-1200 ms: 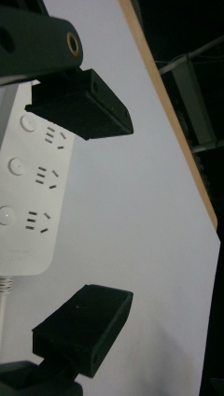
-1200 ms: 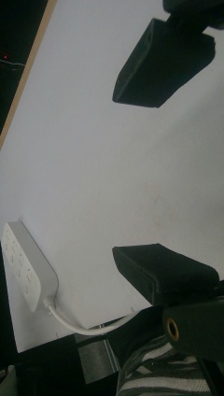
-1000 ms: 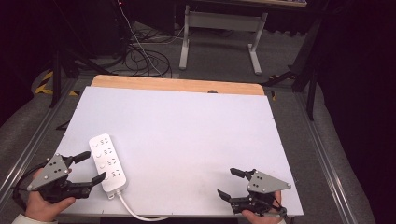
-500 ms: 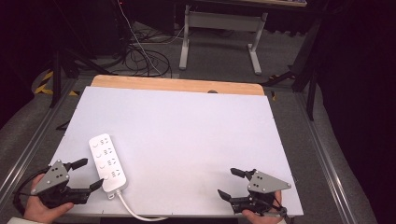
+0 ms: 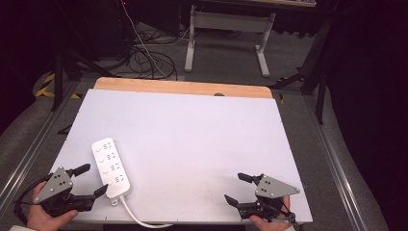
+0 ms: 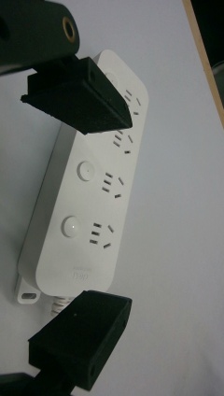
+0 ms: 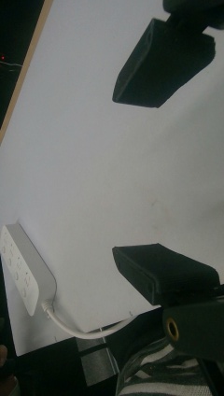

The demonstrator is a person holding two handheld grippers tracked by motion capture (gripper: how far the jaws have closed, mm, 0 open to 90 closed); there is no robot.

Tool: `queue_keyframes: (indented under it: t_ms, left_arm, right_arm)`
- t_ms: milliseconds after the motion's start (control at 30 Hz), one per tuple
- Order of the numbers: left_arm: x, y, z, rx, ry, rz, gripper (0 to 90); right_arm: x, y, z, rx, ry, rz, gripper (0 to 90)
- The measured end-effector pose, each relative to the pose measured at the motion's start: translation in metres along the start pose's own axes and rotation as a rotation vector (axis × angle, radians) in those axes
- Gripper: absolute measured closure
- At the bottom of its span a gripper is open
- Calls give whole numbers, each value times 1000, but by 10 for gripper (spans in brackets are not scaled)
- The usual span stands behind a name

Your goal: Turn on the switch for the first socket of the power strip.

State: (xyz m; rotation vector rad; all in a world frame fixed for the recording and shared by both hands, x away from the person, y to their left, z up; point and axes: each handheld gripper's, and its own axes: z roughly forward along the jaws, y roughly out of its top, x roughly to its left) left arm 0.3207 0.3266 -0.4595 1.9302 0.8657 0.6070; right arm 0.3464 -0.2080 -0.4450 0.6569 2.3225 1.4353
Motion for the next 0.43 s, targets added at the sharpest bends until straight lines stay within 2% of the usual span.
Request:
queue_keyframes:
  t_ms: [267, 333, 433]
  left_arm:
    - [2, 1, -2, -6, -4, 0, 142]
    - [1, 1, -2, -2, -12, -21, 142]
    - [2, 1, -3, -7, -18, -32, 140]
  right_arm:
    - [-1, 0, 1, 4, 0, -1, 221]
    - [-1, 0, 1, 2, 0, 0, 221]
    - [-1, 0, 1, 2, 0, -1, 221]
